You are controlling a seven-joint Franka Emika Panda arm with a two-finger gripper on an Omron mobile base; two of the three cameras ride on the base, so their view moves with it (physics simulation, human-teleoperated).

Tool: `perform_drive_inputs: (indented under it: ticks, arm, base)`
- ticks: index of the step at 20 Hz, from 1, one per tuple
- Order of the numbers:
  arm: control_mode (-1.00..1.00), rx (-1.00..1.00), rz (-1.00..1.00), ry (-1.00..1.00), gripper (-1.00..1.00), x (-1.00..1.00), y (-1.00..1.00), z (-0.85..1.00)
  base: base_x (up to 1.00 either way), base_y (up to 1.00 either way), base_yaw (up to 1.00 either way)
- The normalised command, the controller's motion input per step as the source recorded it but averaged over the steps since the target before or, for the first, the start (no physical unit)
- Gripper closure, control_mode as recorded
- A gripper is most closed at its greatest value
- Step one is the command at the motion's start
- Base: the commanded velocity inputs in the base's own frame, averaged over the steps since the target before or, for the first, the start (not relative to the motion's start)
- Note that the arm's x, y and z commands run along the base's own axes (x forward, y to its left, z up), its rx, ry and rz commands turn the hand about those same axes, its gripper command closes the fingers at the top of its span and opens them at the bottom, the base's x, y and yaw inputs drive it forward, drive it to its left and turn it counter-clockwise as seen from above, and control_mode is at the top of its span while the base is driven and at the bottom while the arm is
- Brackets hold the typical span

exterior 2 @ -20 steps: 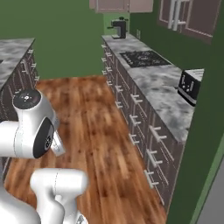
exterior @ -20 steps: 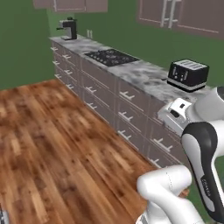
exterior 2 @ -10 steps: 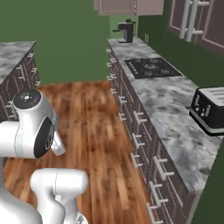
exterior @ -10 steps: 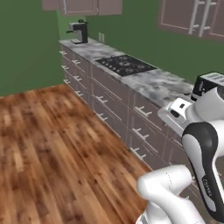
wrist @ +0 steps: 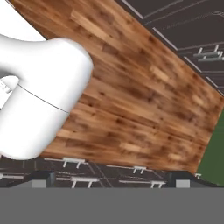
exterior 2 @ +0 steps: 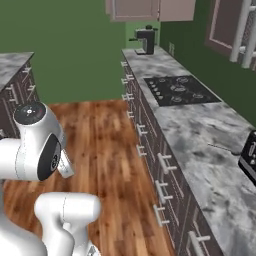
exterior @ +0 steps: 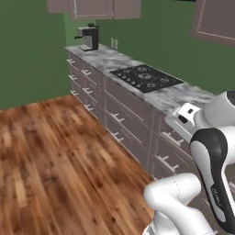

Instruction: Organize the utensils by type. Pick up the wooden spoons from the counter and place them in the open cabinet. Then pick up the metallic utensils from the counter and place them in the open drawer.

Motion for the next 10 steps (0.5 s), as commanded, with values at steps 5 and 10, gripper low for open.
perform_drive_inputs:
  ticks: [5, 10]
  arm:
    - [1.00, 0.00, 0.00, 0.00, -1.00, 0.00, 0.00, 0.00]
    - [1.00, 0.00, 0.00, 0.00, -1.00, 0.00, 0.00, 0.00]
  base:
    - [1.00, 0.05, -0.03]
    - [1.00, 0.12, -0.04]
